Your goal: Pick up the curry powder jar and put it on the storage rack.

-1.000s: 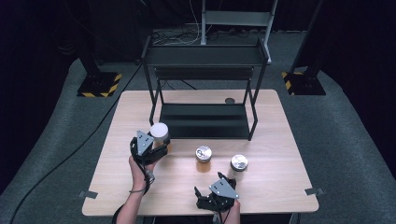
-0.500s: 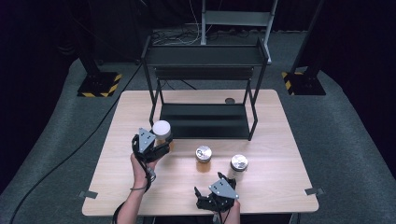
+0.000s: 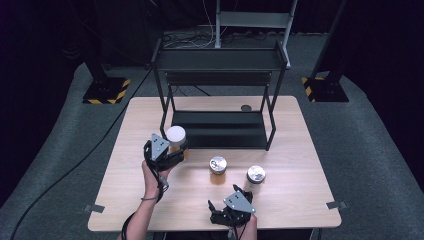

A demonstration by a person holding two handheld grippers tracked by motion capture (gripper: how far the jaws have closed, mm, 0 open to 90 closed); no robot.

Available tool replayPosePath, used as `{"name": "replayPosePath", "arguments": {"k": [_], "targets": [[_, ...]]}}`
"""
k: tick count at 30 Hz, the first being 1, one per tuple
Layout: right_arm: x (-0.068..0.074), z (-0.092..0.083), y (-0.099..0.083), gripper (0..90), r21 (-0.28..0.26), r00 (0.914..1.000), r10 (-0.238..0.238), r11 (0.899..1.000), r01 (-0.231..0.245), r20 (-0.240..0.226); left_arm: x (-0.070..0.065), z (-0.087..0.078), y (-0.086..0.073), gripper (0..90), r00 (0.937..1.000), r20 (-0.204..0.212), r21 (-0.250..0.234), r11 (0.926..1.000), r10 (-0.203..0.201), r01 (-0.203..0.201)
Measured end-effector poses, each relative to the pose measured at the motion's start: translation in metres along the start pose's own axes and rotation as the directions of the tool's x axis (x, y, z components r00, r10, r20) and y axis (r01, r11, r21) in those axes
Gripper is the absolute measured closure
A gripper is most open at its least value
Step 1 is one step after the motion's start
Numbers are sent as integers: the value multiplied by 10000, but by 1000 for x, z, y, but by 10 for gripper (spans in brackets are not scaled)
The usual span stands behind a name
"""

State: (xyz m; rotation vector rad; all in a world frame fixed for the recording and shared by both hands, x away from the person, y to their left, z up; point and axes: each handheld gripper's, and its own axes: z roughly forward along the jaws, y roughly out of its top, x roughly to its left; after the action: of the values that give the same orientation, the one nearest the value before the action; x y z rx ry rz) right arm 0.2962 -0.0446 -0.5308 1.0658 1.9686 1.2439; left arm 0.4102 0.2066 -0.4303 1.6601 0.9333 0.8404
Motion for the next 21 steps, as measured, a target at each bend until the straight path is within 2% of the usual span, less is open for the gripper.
{"name": "replayPosePath", "arguments": {"k": [21], "targets": [[0, 0, 0, 14, 31, 10000, -59, 10000, 59, 17, -3, 12, 13, 352, 9998, 167, -110, 9999, 99, -97]]}}
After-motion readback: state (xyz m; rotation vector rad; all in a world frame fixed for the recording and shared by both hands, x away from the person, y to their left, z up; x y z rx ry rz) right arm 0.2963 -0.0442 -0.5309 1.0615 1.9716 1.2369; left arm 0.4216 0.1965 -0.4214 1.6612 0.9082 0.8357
